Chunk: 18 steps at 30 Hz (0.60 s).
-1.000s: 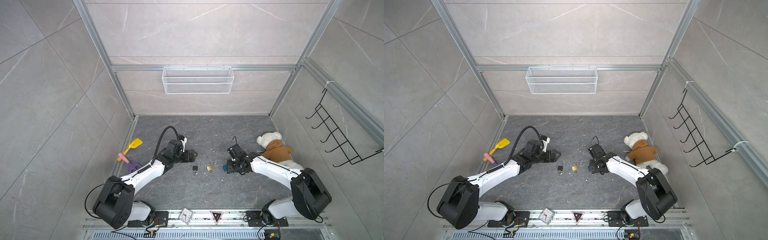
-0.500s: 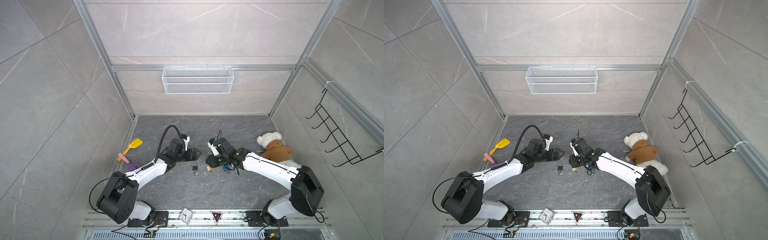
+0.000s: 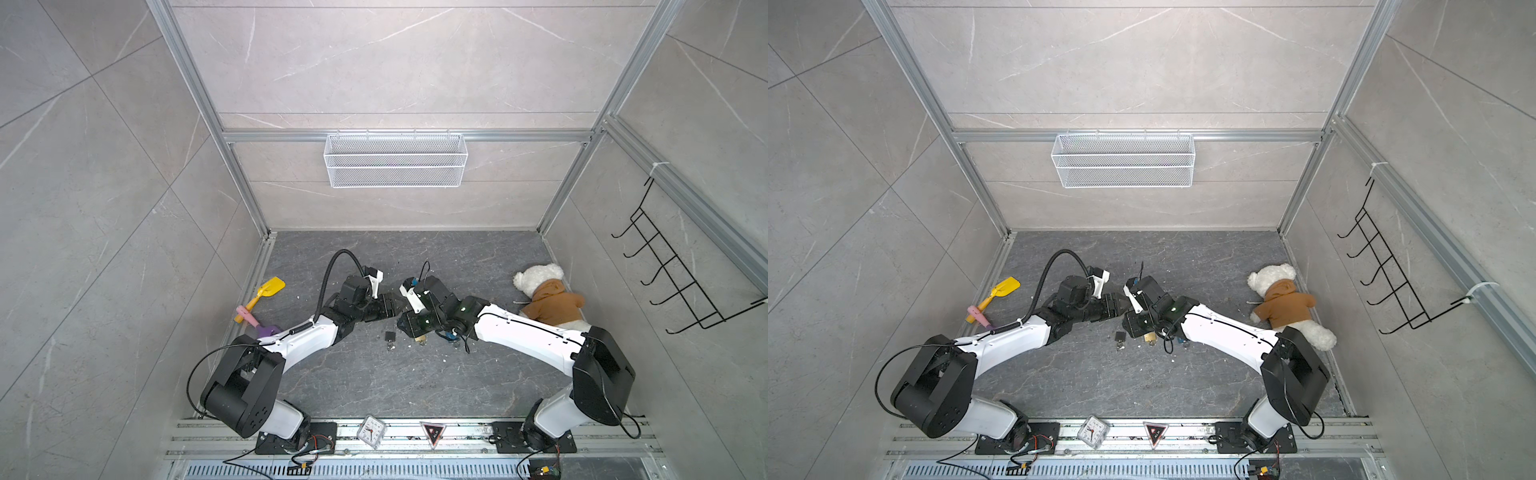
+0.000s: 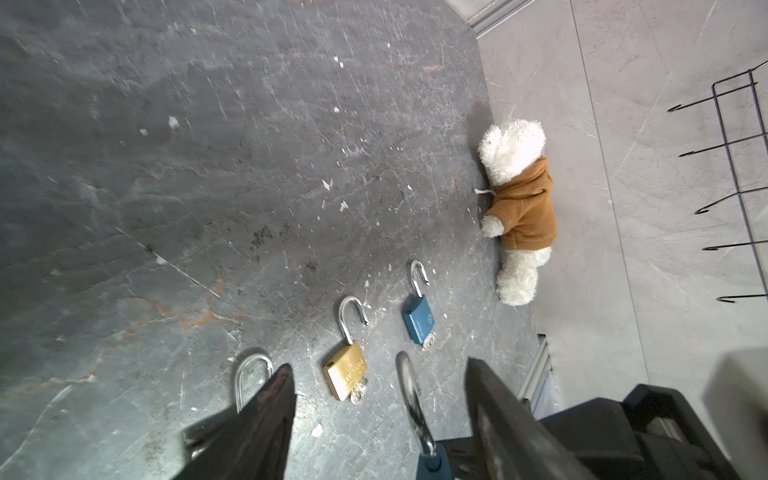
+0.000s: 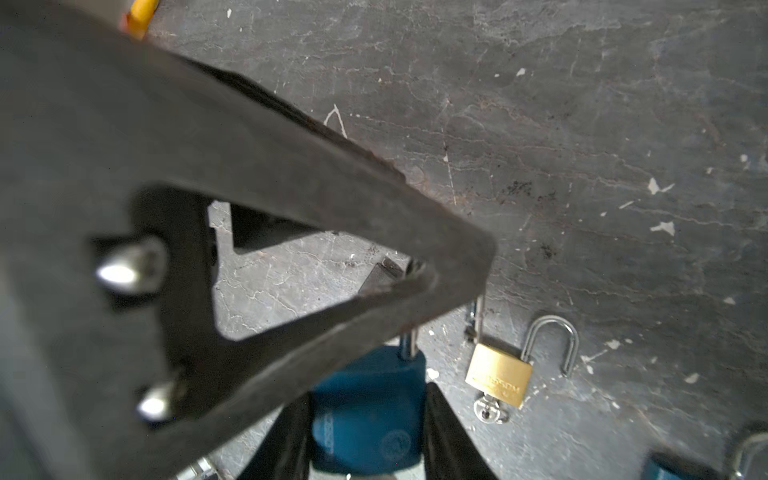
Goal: Lock with the key
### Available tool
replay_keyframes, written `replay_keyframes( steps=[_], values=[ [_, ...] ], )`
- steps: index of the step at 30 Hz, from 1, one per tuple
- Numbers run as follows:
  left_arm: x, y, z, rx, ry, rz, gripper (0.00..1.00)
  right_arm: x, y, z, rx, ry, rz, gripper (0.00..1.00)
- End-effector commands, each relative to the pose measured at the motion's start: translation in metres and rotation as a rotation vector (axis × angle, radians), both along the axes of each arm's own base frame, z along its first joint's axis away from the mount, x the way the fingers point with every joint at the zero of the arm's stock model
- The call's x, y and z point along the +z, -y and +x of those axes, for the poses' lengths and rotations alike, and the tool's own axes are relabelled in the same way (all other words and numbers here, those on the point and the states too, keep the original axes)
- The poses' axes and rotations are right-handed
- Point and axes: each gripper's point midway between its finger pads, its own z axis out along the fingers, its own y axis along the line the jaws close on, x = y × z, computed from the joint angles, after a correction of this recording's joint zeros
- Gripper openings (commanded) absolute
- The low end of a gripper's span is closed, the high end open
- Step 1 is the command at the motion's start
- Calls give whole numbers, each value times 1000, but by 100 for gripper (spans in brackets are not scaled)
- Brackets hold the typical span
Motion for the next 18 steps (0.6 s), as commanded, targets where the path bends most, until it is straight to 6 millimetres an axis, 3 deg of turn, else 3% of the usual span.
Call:
replay_keyframes(
  steps=[1,11,18],
  values=[
    [18,14,-1,-41,29,-70,59,22,-12,7,15,67,35,18],
    [10,21,-9,-72,1,-68,37,28,-15,10,9,100,39,17],
    [0,21,-10,-66,-19,-61,4,28,-16,10,4,106,40,18]
  ],
)
